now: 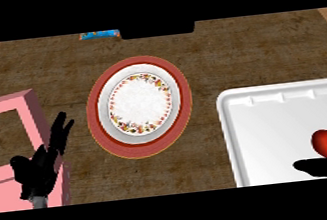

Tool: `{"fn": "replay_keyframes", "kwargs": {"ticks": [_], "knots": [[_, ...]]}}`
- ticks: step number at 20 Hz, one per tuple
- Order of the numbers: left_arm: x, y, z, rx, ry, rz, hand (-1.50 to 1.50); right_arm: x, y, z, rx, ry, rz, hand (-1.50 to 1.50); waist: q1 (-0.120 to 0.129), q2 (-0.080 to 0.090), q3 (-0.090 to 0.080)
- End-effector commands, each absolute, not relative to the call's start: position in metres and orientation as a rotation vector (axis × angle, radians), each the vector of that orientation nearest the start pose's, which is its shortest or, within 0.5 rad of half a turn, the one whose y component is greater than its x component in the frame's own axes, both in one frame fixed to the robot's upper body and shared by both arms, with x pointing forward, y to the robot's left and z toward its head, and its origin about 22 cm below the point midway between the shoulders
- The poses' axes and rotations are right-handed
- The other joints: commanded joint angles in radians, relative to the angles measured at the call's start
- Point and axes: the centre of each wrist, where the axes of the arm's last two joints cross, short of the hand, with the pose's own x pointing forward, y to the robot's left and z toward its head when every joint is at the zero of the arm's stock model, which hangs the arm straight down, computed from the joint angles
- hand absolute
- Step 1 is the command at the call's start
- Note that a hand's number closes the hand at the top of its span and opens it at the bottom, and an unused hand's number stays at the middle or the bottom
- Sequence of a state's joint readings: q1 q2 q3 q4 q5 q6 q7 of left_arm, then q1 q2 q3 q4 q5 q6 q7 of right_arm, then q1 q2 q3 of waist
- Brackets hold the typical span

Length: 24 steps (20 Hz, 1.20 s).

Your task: Pick the tomato from the tray and place it in the plate

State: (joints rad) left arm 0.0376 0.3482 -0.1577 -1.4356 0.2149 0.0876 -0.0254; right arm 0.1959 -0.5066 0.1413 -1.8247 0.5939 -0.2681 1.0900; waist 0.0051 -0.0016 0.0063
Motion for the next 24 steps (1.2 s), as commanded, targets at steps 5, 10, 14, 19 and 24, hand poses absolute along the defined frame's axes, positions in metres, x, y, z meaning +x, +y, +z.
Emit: {"fn": "replay_keyframes", "kwargs": {"ticks": [5, 10, 14, 19, 24], "knots": [[0.251, 0.319, -0.009, 0.159, -1.529, -0.13, 0.0, 0.192, -0.308, 0.017, -1.067, -0.508, 0.148, -1.5, -0.01, 0.003, -0.007], [0.246, 0.29, -0.025, 0.169, -1.513, -0.14, 0.0, 0.196, -0.315, 0.011, -0.959, -0.548, 0.242, 1.5, -0.009, 0.002, -0.006], [0.232, 0.298, -0.011, 0.145, -1.529, -0.151, 0.0, 0.209, -0.326, 0.001, -0.997, -0.584, 0.248, 1.5, -0.001, 0.001, -0.006], [0.254, 0.302, -0.011, 0.15, -1.511, -0.155, 0.0, 0.219, -0.302, 0.005, -0.966, -0.729, 0.379, 1.5, 0.001, 0.004, -0.006], [0.254, 0.282, -0.003, 0.101, -1.523, -0.184, 0.0, 0.235, -0.295, 0.037, -0.783, -1.004, 0.947, 1.5, 0.065, 0.011, -0.002]]}}
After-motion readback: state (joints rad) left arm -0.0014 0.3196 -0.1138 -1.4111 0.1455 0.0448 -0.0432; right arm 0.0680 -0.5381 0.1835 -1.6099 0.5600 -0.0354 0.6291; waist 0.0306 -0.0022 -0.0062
